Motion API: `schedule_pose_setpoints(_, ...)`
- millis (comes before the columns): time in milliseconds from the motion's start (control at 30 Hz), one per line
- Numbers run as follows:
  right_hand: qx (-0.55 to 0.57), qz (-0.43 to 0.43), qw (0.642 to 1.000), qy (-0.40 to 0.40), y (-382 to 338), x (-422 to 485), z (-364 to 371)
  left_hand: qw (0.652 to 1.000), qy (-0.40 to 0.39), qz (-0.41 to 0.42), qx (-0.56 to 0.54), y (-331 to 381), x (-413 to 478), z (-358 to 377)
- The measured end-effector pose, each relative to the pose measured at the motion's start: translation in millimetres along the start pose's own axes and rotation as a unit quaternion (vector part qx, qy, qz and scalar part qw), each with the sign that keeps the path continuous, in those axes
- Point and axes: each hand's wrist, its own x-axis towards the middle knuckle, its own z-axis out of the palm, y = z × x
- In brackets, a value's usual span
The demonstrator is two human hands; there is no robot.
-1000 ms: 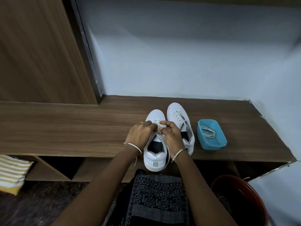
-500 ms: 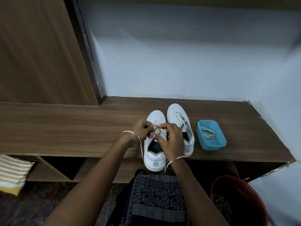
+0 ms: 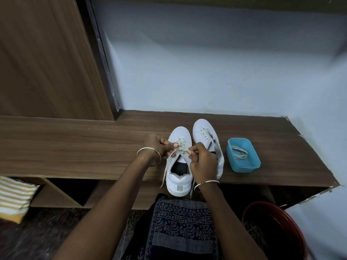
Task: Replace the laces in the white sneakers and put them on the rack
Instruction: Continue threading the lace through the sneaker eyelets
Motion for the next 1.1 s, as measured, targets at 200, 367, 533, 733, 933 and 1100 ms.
schedule_pose_setpoints(200,0.046,0.062,0.997,-0.001,16.0,-6.1,0.7,0.998,0.045,-0.038,-0.018,-23.5,2.4,-7.9)
schedule_pose_setpoints(367,0.020,0.065,0.998,0.011,21.9,-7.4,6.5,0.994,0.107,-0.017,-0.019,-31.2,1.3,-0.6)
schedule_pose_setpoints(533,0.007,0.076,0.997,0.025,23.7,-7.1,7.4,0.976,0.185,0.015,0.110,-37.9,0.9,6.2)
schedule_pose_setpoints(733,0.008,0.104,0.994,0.032,25.0,-7.2,13.6,0.955,0.227,0.036,0.188,-39.0,-2.4,8.8)
schedule_pose_setpoints(933,-0.003,0.104,0.993,0.059,17.9,-10.5,14.3,0.942,0.268,0.029,0.198,-41.8,-6.8,14.5)
schedule_pose_setpoints(1100,0.005,0.119,0.991,0.060,17.2,-12.6,14.6,0.935,0.276,0.036,0.220,-43.1,-9.3,15.8)
